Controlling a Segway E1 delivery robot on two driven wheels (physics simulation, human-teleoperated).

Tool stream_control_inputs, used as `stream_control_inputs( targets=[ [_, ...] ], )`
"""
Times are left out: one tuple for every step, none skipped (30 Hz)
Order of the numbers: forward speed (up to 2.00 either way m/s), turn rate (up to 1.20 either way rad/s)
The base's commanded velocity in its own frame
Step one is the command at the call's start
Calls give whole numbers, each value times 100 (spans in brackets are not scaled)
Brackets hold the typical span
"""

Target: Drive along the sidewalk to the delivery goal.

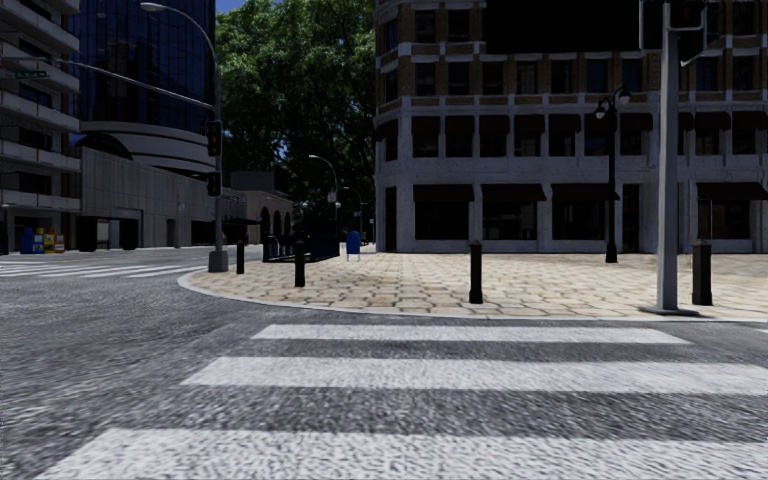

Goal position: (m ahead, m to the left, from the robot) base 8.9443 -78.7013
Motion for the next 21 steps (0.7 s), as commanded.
stream_control_inputs(
  targets=[
    [200,0],
    [200,0],
    [200,0],
    [200,0],
    [200,0],
    [200,0],
    [200,0],
    [200,0],
    [200,0],
    [200,0],
    [200,0],
    [200,0],
    [200,0],
    [200,0],
    [200,0],
    [200,0],
    [200,0],
    [200,0],
    [200,0],
    [200,0],
    [200,0]
  ],
)
